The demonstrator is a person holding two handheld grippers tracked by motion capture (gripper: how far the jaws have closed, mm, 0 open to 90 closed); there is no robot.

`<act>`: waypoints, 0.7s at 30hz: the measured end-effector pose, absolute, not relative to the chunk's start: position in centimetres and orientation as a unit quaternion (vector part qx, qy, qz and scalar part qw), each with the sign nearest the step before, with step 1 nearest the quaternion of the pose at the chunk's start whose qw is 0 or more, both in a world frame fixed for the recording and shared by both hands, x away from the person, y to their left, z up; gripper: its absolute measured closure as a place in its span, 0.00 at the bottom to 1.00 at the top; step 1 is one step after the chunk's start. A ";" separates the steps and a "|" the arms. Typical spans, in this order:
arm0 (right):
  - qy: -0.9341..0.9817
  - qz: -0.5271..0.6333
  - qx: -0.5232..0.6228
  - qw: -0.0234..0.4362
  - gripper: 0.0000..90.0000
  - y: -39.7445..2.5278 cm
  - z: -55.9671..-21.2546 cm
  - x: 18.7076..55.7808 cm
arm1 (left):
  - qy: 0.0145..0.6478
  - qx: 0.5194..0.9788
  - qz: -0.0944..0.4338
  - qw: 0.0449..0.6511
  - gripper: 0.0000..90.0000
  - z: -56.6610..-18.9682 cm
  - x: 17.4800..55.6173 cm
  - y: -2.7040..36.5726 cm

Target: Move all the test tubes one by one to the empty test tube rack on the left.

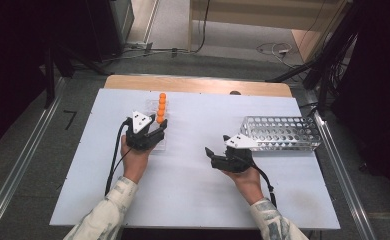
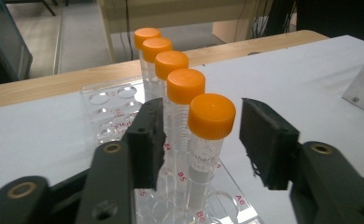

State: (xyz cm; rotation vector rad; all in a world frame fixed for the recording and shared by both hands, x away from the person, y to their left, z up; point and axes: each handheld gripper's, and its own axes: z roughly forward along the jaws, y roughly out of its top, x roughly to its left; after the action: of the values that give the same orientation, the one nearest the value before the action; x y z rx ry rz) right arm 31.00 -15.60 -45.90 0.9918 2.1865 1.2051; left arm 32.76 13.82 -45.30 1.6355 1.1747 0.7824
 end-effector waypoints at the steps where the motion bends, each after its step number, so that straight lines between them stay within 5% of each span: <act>1: 0.793 0.437 0.360 0.225 0.25 -15.6 -45.9 31.0 | 0.479 0.668 0.318 0.472 0.52 -45.3 32.7 13.8; 10: 0.789 0.439 0.364 0.227 0.25 -16.0 -45.8 31.1 | 0.490 0.659 0.315 0.476 0.33 -45.8 31.9 14.3; 21: 0.787 0.438 0.370 0.229 0.25 -16.4 -45.8 31.2 | 0.503 0.648 0.307 0.483 0.24 -45.9 30.8 15.7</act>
State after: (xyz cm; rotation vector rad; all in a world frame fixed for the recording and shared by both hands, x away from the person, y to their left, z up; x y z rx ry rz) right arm 31.18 -16.45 -45.83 1.0182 2.1649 1.2063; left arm 30.83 15.74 -45.88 1.5783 1.2267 0.7473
